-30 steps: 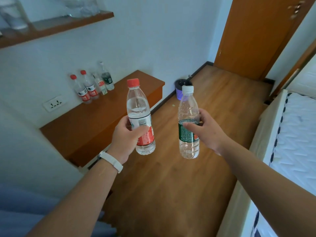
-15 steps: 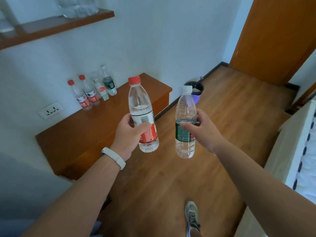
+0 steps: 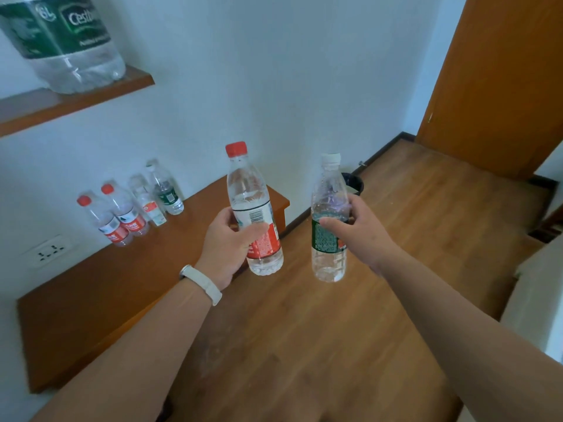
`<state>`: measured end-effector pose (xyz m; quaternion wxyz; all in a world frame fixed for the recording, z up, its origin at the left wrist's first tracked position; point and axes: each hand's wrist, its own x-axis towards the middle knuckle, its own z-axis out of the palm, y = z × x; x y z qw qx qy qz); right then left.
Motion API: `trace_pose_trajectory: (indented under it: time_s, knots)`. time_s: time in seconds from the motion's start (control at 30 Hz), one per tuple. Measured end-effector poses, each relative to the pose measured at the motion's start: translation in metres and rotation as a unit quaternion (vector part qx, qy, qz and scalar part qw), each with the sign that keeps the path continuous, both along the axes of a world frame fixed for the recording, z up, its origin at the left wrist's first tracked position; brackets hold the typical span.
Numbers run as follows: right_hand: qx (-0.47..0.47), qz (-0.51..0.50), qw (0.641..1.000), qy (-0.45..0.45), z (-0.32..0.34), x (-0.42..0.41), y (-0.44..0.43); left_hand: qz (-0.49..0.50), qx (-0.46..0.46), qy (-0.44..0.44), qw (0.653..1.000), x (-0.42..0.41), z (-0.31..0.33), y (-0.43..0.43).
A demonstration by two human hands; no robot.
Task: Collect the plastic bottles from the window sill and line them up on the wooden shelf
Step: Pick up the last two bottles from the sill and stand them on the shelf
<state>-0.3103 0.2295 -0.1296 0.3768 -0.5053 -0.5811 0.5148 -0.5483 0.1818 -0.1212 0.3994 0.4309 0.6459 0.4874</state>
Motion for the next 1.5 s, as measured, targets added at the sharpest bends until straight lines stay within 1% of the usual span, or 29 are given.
trace_pose_trajectory:
  time_s: [0.17, 0.3, 0.4, 0.47, 0.57, 0.7, 0.77, 0.87, 1.0, 1.23, 1.37, 1.5]
  knots:
    - [-0.008, 0.023, 1.0, -0.005, -0.003, -0.007, 0.045, 0.016, 0.006, 0.016, 1.0, -0.01, 0.001, 0.036]
    - [-0.022, 0.04, 0.999, -0.02, -0.016, -0.031, 0.081, 0.032, 0.0, 0.017, 0.999, -0.031, -0.013, 0.064]
    - [-0.028, 0.049, 0.998, -0.042, -0.028, -0.051, 0.11, 0.045, -0.004, 0.039, 0.998, -0.054, -0.028, 0.092]
    - [-0.032, 0.049, 0.997, -0.049, -0.031, -0.066, 0.136, 0.037, -0.003, 0.058, 0.998, -0.072, -0.033, 0.118]
    - [-0.033, 0.048, 0.996, -0.065, -0.031, -0.095, 0.179, 0.028, 0.0, 0.066, 0.997, -0.103, -0.036, 0.161]
    - [-0.023, 0.071, 0.992, -0.102, -0.026, -0.143, 0.233, 0.038, 0.0, 0.052, 0.998, -0.146, -0.039, 0.211]
    - [-0.013, 0.076, 0.992, -0.104, -0.02, -0.167, 0.257, 0.042, 0.0, 0.049, 0.998, -0.167, -0.037, 0.233]
    - [0.002, 0.078, 0.991, -0.108, -0.019, -0.202, 0.289, 0.055, 0.008, 0.07, 0.996, -0.198, -0.037, 0.262]
    - [-0.005, 0.107, 0.985, -0.133, -0.026, -0.235, 0.316, 0.071, -0.01, 0.074, 0.995, -0.224, -0.045, 0.276]
    - [0.002, 0.148, 0.978, -0.147, -0.036, -0.274, 0.366, 0.112, -0.028, 0.06, 0.992, -0.252, -0.064, 0.299]
    - [-0.007, 0.182, 0.974, -0.135, -0.047, -0.294, 0.39, 0.122, -0.046, 0.068, 0.989, -0.261, -0.074, 0.308]
    - [-0.008, 0.238, 0.963, -0.125, -0.062, -0.317, 0.425, 0.152, -0.063, 0.064, 0.984, -0.266, -0.084, 0.325]
